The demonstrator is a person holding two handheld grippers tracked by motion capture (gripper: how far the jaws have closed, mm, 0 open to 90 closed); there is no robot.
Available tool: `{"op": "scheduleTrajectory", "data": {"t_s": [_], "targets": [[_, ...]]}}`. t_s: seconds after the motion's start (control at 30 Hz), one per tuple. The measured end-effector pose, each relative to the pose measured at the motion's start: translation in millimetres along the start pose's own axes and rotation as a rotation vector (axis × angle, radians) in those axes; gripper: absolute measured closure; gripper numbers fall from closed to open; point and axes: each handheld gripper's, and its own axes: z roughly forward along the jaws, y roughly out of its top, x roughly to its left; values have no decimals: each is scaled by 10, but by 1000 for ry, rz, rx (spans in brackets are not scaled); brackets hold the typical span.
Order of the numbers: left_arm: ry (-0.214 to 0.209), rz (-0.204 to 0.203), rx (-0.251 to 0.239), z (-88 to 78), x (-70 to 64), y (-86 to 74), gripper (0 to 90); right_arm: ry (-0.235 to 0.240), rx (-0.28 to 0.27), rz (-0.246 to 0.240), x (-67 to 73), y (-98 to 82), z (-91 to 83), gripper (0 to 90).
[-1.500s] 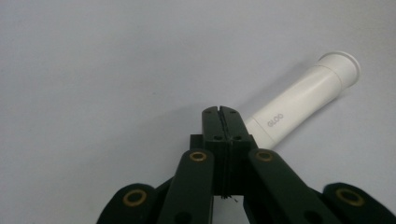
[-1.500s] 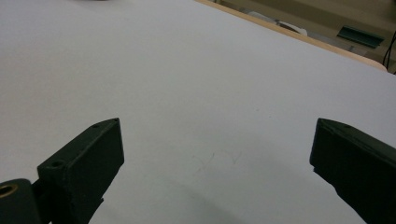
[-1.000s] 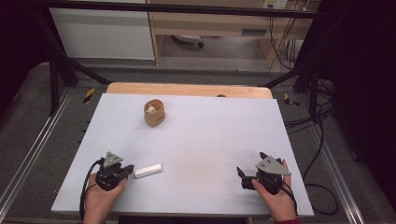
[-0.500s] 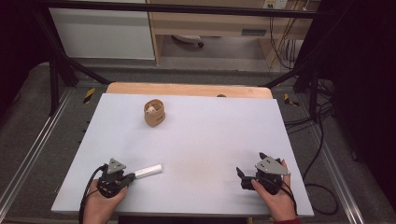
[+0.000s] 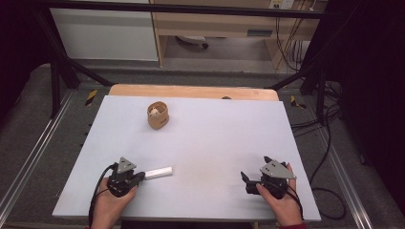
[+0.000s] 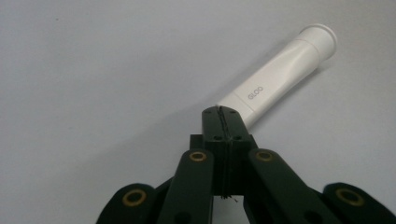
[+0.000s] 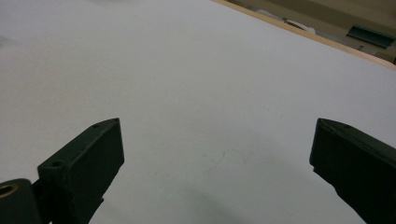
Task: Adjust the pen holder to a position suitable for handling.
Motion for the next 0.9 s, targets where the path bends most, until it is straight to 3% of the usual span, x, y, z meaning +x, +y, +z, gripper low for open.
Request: {"op": "scheduleTrajectory", "data": {"t_s": [0.23, 0.9], "targets": [[-20, 28, 18, 122, -116, 56, 900, 6, -3, -3, 5, 2, 1, 35], [-84, 83, -1, 502, -425, 408, 900, 22, -3, -12, 31, -2, 4, 35]]}}
